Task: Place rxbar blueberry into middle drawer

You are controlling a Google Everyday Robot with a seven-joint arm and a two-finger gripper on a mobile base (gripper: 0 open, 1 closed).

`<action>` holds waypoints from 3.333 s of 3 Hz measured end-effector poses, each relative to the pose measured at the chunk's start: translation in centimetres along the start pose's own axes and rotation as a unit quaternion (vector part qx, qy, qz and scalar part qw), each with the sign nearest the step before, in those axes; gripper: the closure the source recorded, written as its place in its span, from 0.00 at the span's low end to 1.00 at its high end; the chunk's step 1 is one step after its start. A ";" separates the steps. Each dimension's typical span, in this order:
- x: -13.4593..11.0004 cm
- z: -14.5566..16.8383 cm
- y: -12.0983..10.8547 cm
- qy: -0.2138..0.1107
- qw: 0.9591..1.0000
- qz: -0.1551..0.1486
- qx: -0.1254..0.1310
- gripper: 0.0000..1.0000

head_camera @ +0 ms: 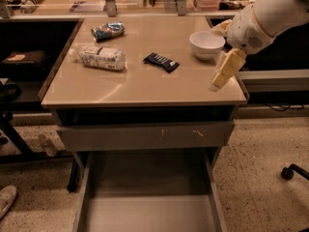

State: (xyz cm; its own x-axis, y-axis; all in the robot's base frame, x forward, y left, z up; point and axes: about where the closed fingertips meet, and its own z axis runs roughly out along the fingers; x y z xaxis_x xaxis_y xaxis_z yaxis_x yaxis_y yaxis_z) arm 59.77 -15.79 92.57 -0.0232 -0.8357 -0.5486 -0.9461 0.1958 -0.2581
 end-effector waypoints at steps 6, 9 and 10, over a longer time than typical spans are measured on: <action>1.1 9.8 -6.6 -0.093 0.992 0.085 -0.029 0.00; -2.4 14.0 -8.6 -0.094 0.992 0.059 -0.057 0.00; -3.2 15.2 -9.6 -0.094 0.992 0.055 -0.060 0.00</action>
Offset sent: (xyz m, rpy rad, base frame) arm 0.0098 -0.0039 -0.0101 0.0941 0.0335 -0.0352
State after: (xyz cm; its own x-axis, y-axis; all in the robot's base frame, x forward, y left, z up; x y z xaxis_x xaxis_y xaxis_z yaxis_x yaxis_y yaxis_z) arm 73.82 -7.24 84.70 -0.0793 -0.7003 -0.7095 -0.9732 0.2085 -0.0971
